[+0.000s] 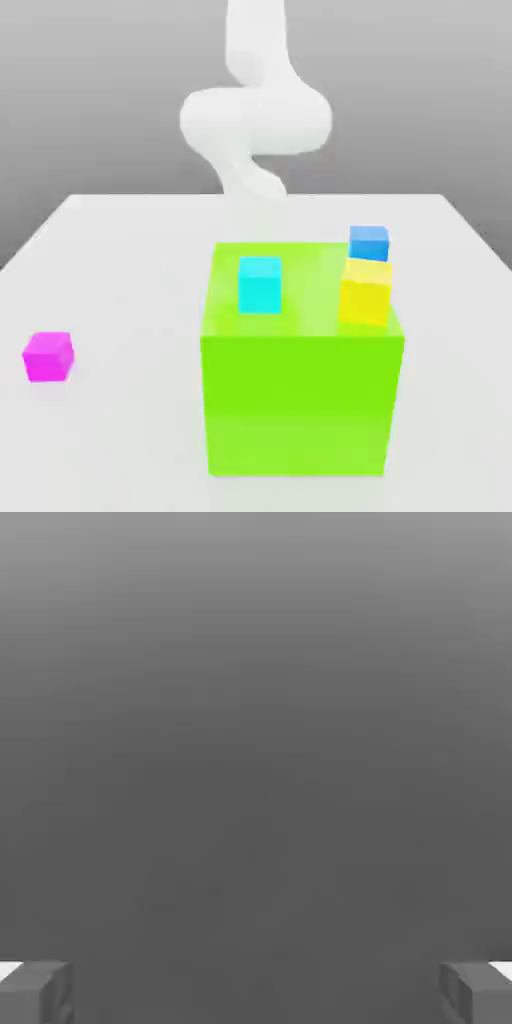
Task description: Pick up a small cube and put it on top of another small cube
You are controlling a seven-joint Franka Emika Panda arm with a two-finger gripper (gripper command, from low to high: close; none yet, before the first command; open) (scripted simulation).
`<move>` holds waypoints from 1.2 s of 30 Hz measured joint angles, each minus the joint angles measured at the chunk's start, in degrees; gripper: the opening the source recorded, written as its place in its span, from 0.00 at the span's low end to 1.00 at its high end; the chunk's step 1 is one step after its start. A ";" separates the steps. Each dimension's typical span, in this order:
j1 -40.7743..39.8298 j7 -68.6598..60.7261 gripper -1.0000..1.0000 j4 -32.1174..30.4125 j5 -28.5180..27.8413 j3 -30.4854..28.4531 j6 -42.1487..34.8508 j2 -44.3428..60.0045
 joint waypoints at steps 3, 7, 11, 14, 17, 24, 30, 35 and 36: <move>0.74 -7.19 0.50 -2.75 0.91 -6.50 3.31 6.12; 1.12 -16.80 0.50 -6.26 2.75 -14.51 7.52 13.92; 1.12 -26.87 0.50 -9.76 5.17 -22.18 11.72 21.80; 0.73 -34.69 0.50 -12.37 7.41 -27.49 14.83 27.86; -0.49 -42.83 0.50 -14.96 10.09 -31.81 17.88 34.08; -9.57 -58.93 0.50 -20.53 13.63 -35.47 25.13 47.33; -16.72 -68.71 0.50 -18.93 25.20 -26.49 29.67 54.99; -24.46 -76.16 0.00 -17.14 35.07 -16.64 33.32 60.91; -24.46 -76.16 0.00 -17.14 35.07 -16.64 33.32 60.91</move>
